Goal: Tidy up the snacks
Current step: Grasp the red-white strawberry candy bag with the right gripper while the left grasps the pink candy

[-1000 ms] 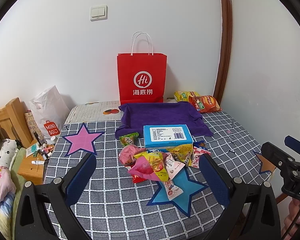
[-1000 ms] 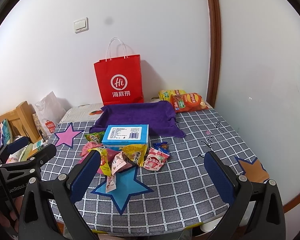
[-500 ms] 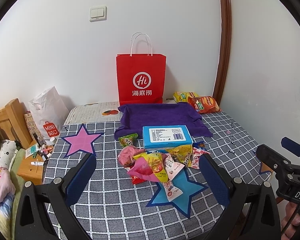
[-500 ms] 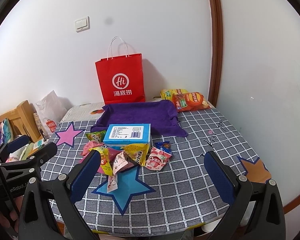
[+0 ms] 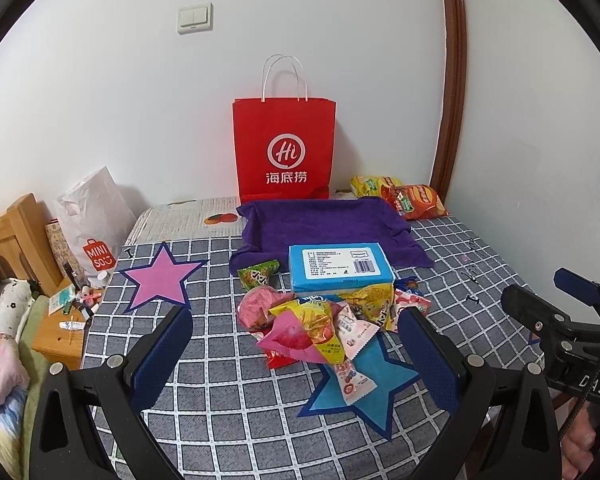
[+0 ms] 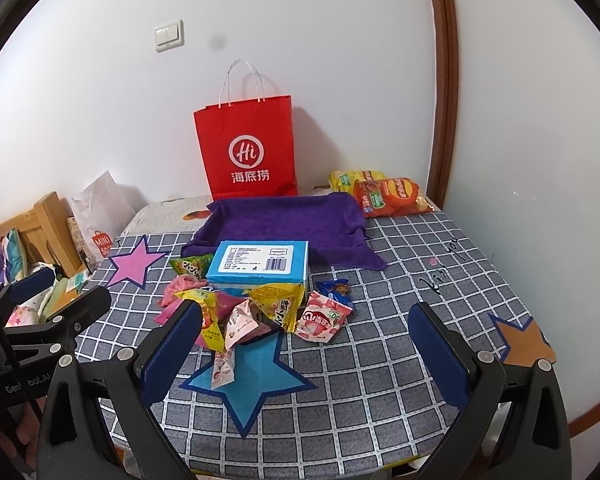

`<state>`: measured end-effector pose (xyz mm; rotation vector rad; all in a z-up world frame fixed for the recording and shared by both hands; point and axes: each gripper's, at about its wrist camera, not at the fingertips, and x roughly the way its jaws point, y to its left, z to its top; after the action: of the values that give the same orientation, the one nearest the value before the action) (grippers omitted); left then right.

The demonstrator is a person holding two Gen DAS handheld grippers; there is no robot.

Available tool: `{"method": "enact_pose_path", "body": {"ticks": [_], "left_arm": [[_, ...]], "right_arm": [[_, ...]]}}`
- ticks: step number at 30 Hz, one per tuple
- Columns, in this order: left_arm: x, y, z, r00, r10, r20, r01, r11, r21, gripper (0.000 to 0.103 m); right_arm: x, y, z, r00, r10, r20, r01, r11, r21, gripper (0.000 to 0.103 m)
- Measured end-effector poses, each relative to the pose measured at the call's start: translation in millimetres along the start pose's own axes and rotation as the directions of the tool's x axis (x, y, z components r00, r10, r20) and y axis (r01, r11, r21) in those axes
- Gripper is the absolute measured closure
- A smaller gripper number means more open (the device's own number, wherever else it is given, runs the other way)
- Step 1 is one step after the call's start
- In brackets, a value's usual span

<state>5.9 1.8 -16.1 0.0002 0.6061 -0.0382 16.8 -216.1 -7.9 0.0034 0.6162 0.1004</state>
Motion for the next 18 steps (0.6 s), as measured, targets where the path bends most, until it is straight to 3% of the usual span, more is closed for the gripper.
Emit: {"method": "enact_pose_path", "body": {"ticks": [9, 18], "left_arm": [[48, 15, -6, 0.997, 0.004, -0.073, -0.005, 1.0, -0.011, 0.0], [102, 44, -19, 0.986, 0.039, -0.162, -0.044, 0.999, -0.027, 0.002]], "right_arm": [[45, -9, -9, 0.998, -0.016, -0.053, 0.017, 1.0, 0.005, 0.001], [106, -47, -28, 0.986, -0.08, -0.147, 0.088, 0.995, 0.049, 0.011]]}}
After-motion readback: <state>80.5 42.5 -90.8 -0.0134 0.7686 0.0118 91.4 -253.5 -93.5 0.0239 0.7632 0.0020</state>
